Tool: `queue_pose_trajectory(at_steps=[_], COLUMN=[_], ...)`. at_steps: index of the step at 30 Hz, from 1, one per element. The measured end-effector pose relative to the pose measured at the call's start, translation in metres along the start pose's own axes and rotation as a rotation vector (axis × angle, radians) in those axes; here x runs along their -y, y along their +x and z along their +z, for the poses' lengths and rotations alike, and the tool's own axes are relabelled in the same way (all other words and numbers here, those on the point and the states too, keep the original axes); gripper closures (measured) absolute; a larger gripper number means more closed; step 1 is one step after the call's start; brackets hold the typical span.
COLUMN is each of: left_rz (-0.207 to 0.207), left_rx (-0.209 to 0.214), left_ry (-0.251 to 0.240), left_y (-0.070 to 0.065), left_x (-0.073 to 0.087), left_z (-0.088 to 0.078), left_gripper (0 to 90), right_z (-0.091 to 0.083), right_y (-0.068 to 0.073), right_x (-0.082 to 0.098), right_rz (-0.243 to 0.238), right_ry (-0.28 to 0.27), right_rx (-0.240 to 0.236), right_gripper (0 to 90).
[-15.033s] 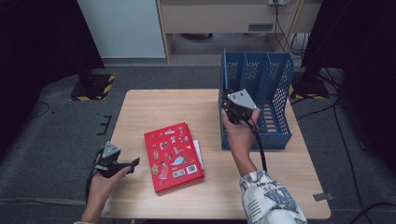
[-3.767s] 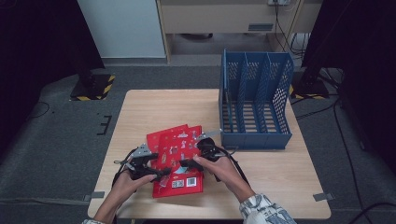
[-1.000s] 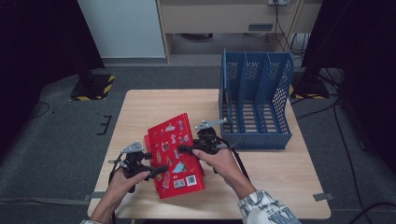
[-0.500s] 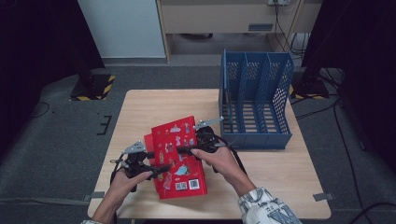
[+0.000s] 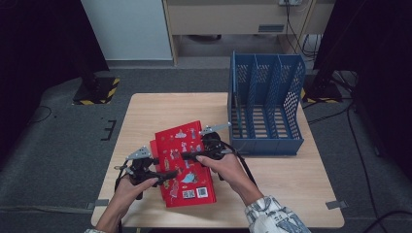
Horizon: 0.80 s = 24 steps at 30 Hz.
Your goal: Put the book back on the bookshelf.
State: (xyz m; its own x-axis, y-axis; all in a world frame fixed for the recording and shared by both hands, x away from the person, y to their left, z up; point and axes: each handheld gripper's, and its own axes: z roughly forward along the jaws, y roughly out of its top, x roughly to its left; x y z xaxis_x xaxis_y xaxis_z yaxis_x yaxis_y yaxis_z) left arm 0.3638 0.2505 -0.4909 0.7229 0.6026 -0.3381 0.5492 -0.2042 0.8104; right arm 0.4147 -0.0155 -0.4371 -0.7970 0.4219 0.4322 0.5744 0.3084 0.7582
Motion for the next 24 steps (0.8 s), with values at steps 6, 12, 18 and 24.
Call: queue_pose_trajectory(at_steps=[6,12,18,24], left_rz=[0.005,0.036,0.055,0.057], left_rx=[0.013,0.026,0.048,0.053], left_ry=[-0.009,-0.05,-0.102,-0.153], left_y=[-0.001,-0.005,-0.009,-0.006], left_x=[-0.001,-0.004,-0.008,-0.009], left_z=[-0.001,-0.006,-0.012,-0.019], left_gripper=[6.6,7.2,9.1,8.9], right_z=[0.0,-0.005,-0.012,-0.02], right_y=[0.003,0.008,0.021,0.025], right_x=[-0.001,-0.003,-0.01,-0.016], right_rz=[0.002,0.018,-0.047,-0.087], right_ry=[-0.019,-0.046,-0.056,-0.099], right_rx=[-0.027,-0.086,-0.108,-0.115], right_gripper=[68.9,75.0,76.7,77.0])
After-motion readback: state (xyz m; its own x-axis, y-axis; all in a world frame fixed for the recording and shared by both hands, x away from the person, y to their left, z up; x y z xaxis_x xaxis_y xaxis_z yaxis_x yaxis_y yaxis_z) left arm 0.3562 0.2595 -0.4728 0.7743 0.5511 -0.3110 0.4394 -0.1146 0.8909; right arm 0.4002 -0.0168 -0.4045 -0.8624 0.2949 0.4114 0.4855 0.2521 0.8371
